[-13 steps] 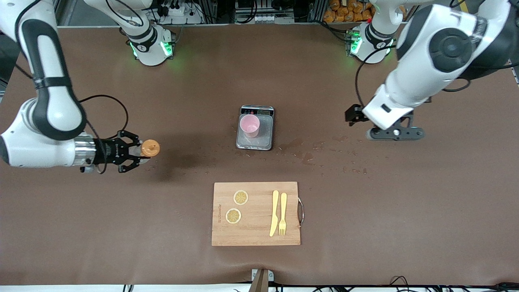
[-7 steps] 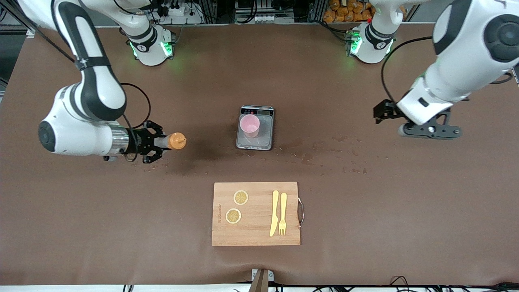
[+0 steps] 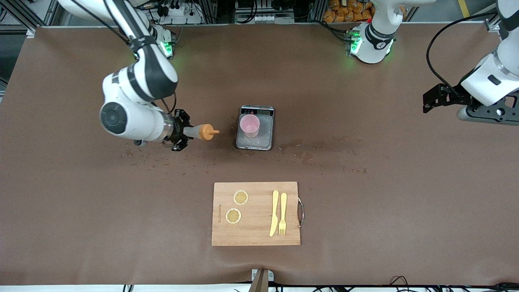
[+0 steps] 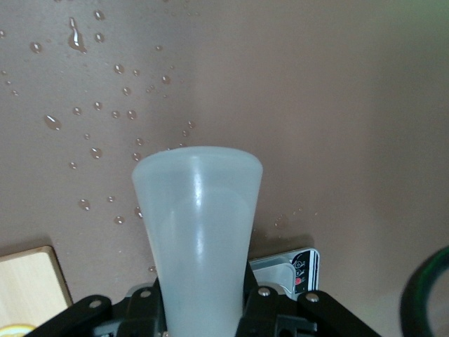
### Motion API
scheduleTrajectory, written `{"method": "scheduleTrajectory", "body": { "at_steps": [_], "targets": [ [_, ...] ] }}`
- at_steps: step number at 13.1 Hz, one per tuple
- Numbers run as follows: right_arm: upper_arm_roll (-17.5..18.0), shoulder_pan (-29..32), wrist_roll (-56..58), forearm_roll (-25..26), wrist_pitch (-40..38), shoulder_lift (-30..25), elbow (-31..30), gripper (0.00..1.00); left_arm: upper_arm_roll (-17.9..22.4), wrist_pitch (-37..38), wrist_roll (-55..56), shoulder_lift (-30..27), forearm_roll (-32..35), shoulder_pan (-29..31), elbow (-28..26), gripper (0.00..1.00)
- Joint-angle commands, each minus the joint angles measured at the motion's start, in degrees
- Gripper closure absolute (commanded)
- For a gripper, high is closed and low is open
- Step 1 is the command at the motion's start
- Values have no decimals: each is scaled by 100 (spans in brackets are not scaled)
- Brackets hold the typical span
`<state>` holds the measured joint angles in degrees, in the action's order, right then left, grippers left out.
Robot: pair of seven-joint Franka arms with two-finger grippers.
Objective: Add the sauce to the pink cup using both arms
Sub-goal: 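Move the white bottle over the pink cup with the right gripper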
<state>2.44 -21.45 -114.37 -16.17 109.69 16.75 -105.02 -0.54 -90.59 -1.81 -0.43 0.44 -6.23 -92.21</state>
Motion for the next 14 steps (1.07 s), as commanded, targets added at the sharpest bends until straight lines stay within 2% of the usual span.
{"method": "scheduleTrajectory", "body": {
  "at_steps": [1,2,4,6,9,14],
  "targets": [
    [-60,-411,-758,637,18,-172,-159,65,89,226,-21,8,-9,-107,256,0],
    [-42,-552,-1214,981,-61,-163,-159,65,98,278,-30,-1,0,-98,265,0],
    [-51,-729,-1526,1142,-438,-137,-11,67,115,287,-82,-1,-9,-89,361,0],
    [-42,-948,-2095,1605,-658,-41,138,68,124,296,-21,8,-53,-72,397,0],
    [-42,-1317,-2632,1766,-1238,267,578,68,115,489,-12,-1,-71,-19,388,0],
    [-42,-1897,-3372,2398,-2082,1048,1377,68,63,621,-21,-27,-88,-27,370,0]
  ]
}}
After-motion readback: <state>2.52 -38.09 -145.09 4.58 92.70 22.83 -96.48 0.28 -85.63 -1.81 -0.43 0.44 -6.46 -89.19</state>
